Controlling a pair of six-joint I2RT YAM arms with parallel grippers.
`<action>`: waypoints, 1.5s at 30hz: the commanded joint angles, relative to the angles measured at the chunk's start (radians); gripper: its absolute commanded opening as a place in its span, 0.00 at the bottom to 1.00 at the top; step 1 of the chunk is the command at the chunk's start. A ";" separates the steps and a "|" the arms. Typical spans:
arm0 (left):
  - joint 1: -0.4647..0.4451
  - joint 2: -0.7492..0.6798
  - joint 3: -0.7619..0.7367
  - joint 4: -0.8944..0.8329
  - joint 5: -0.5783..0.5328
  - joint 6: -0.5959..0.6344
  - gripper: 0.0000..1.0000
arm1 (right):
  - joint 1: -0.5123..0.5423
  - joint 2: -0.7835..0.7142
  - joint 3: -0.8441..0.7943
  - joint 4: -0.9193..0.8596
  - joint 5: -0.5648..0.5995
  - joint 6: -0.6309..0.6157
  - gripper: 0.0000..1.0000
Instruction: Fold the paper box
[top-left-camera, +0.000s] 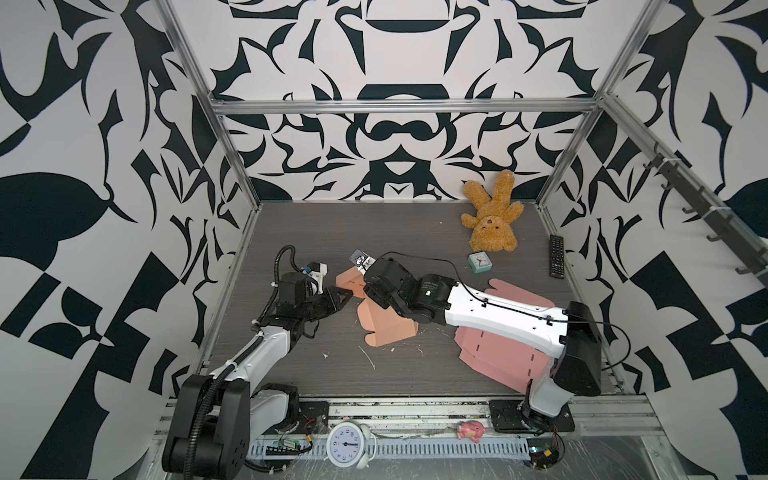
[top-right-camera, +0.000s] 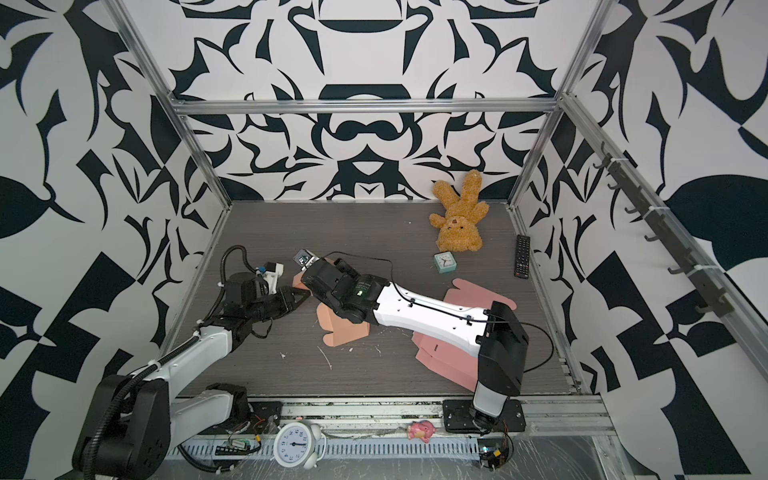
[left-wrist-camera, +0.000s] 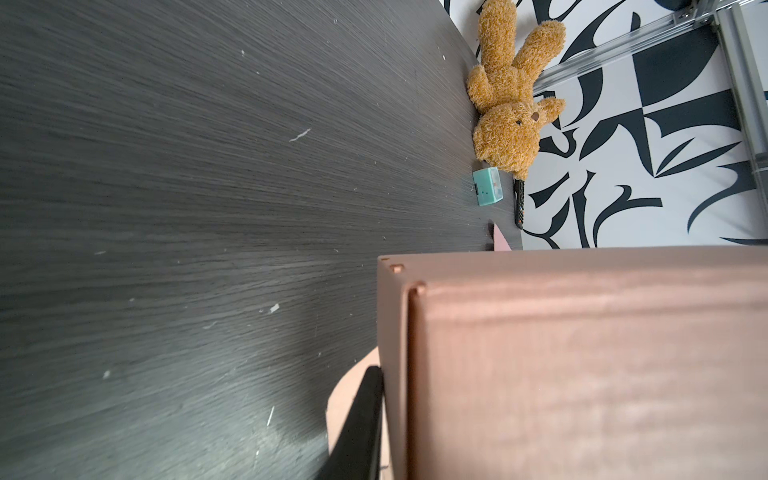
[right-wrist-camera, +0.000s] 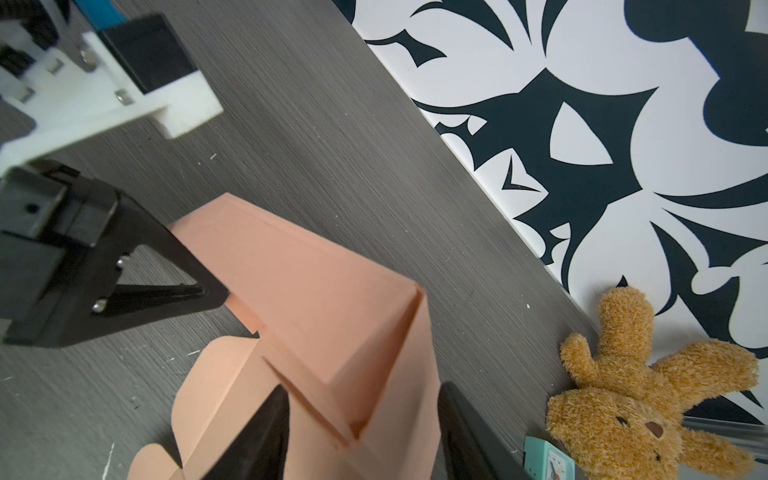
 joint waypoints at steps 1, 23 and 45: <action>0.000 -0.002 0.005 0.005 0.009 0.009 0.17 | 0.005 -0.020 0.009 -0.012 0.071 -0.015 0.55; -0.002 -0.025 0.006 0.005 0.018 -0.004 0.17 | 0.003 0.114 0.079 0.110 0.221 -0.089 0.37; -0.003 -0.057 0.013 0.003 0.044 -0.039 0.16 | 0.022 0.161 0.091 0.294 0.401 -0.268 0.31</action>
